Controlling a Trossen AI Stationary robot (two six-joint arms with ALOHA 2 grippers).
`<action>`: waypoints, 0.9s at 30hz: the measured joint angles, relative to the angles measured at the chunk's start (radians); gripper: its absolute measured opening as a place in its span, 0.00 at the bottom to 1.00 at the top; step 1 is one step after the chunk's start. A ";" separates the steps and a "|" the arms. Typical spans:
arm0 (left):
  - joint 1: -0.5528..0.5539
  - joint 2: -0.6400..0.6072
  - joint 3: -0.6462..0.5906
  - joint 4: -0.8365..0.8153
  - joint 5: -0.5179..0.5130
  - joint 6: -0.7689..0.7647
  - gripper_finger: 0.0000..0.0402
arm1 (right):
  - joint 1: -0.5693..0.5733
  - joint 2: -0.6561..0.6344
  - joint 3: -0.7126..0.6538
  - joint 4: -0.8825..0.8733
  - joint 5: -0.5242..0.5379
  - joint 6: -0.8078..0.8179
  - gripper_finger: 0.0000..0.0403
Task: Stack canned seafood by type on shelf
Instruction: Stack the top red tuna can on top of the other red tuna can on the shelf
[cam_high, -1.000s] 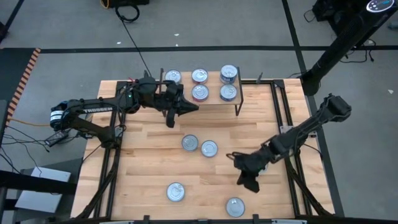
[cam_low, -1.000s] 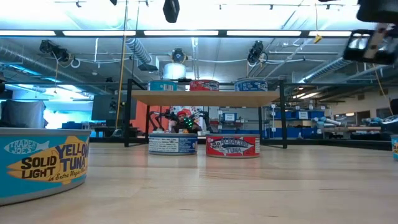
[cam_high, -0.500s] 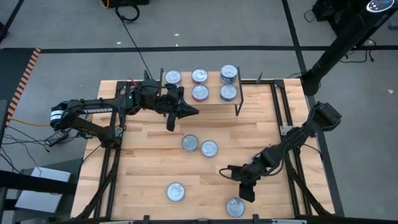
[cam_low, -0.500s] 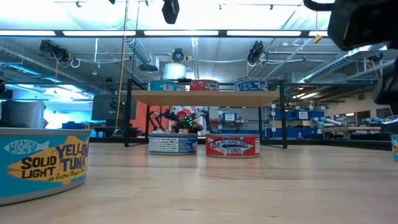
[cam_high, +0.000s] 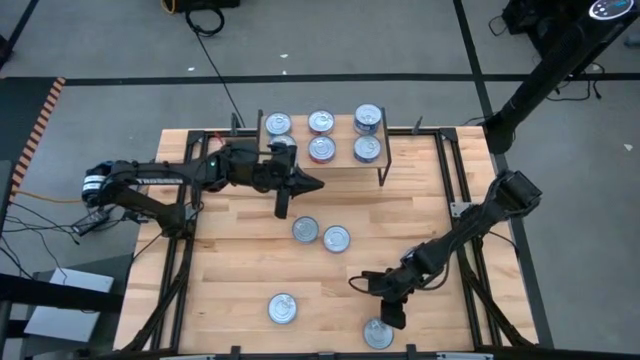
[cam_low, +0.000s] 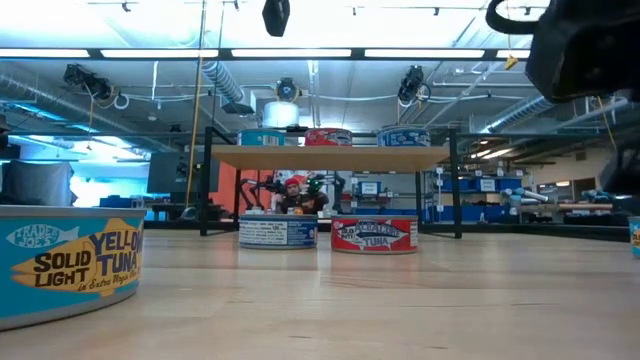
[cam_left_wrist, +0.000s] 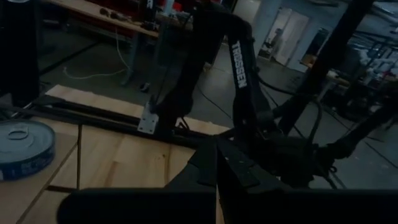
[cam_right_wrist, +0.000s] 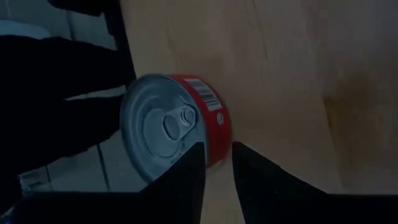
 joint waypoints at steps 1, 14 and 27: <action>-0.006 0.005 0.000 0.006 -0.009 -0.001 0.00 | 0.001 0.009 0.000 0.007 0.001 0.006 0.22; -0.045 0.033 0.000 0.006 -0.025 -0.024 0.00 | 0.013 0.047 0.003 0.032 0.020 0.024 0.14; -0.067 0.033 0.000 0.031 -0.024 -0.028 0.00 | -0.062 0.051 -0.002 0.099 -0.087 0.173 0.01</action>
